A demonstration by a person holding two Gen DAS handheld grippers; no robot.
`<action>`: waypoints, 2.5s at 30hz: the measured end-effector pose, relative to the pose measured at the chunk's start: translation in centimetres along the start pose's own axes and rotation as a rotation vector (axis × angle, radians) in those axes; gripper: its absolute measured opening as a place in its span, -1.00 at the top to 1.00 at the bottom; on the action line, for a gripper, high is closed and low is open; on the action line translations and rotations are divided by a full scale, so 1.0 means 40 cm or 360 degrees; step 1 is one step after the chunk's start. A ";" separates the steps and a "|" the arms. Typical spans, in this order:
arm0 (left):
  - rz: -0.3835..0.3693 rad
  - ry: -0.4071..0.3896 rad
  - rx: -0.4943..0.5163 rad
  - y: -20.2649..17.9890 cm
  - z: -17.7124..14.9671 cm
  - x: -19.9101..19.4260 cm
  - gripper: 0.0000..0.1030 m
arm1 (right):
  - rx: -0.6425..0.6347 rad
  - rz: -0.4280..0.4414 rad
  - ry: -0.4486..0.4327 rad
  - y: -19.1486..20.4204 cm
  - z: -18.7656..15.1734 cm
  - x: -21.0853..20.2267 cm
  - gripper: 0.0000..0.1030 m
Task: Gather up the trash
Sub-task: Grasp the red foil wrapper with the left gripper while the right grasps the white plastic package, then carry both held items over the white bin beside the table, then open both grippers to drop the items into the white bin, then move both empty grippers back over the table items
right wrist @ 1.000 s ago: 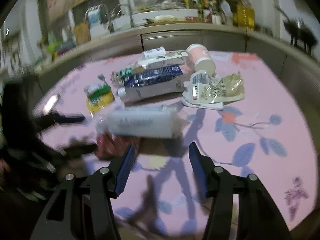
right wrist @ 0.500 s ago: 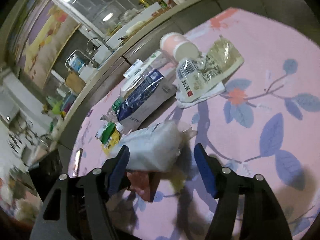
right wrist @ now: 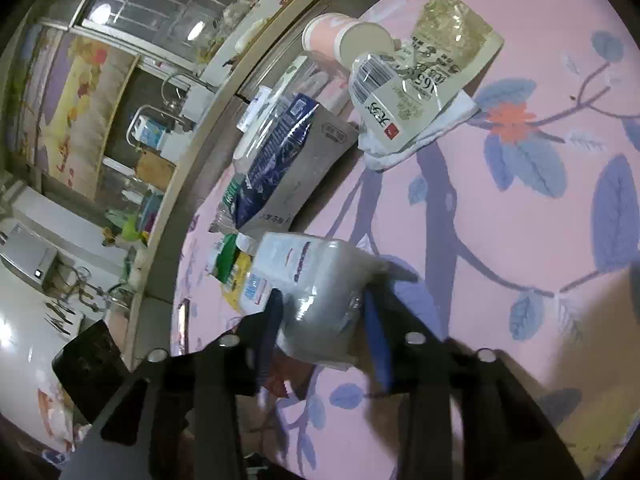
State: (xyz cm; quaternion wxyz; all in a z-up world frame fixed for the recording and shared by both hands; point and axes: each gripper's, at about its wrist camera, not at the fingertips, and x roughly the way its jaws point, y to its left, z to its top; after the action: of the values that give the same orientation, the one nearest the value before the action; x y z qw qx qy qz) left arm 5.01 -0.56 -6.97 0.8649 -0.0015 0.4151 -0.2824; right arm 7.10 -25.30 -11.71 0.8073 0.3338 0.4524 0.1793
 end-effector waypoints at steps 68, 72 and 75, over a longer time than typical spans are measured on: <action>0.0101 -0.0079 0.0641 -0.775 0.578 0.555 0.11 | -0.0051 -0.0870 -0.1095 -0.380 0.292 -0.581 -0.38; 0.0191 -0.0149 0.0561 -0.697 0.542 0.433 0.01 | -0.0138 -0.0785 -0.1092 -0.278 0.234 -0.553 -0.38; 0.0294 -0.0206 0.0517 -0.629 0.509 0.346 0.01 | -0.0220 -0.0739 -0.1077 -0.196 0.202 -0.518 -0.38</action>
State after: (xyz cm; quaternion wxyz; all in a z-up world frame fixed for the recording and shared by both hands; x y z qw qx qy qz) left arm 14.24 -33.22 2.41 0.9009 0.1579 0.3059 -0.2644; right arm 2.96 -46.19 -1.61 0.9500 0.2080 0.2117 -0.0975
